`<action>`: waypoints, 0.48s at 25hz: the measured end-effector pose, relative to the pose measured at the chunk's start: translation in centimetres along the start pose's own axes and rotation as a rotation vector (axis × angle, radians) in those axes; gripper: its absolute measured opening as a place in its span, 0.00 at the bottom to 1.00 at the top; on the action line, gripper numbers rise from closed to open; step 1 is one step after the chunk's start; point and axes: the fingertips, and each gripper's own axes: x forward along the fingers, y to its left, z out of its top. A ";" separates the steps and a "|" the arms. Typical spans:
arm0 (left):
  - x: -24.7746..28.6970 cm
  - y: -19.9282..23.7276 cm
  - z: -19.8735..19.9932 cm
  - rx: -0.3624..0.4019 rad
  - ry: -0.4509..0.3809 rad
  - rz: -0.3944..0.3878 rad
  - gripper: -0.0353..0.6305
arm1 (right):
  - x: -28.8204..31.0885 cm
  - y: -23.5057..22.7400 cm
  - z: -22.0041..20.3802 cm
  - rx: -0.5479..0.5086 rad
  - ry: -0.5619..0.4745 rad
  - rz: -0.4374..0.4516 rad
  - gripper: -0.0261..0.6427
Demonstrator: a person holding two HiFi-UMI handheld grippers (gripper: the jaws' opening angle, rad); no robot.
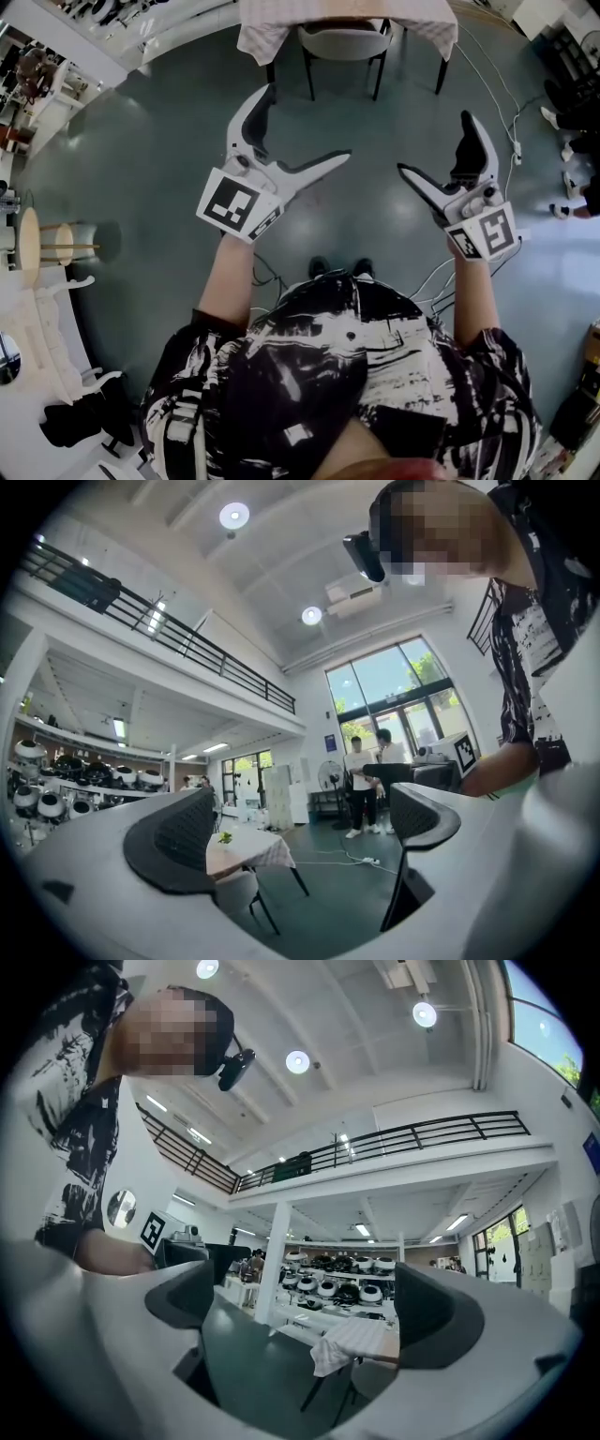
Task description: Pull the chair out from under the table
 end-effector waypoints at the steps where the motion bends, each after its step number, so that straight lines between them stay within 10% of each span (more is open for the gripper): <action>1: -0.3 0.3 0.0 0.002 -0.001 -0.002 0.89 | 0.1 0.1 0.0 0.001 0.003 -0.006 0.90; 12: -2.4 3.1 -1.2 0.003 -0.010 -0.032 0.89 | 2.0 1.4 -0.9 0.023 0.019 -0.074 0.90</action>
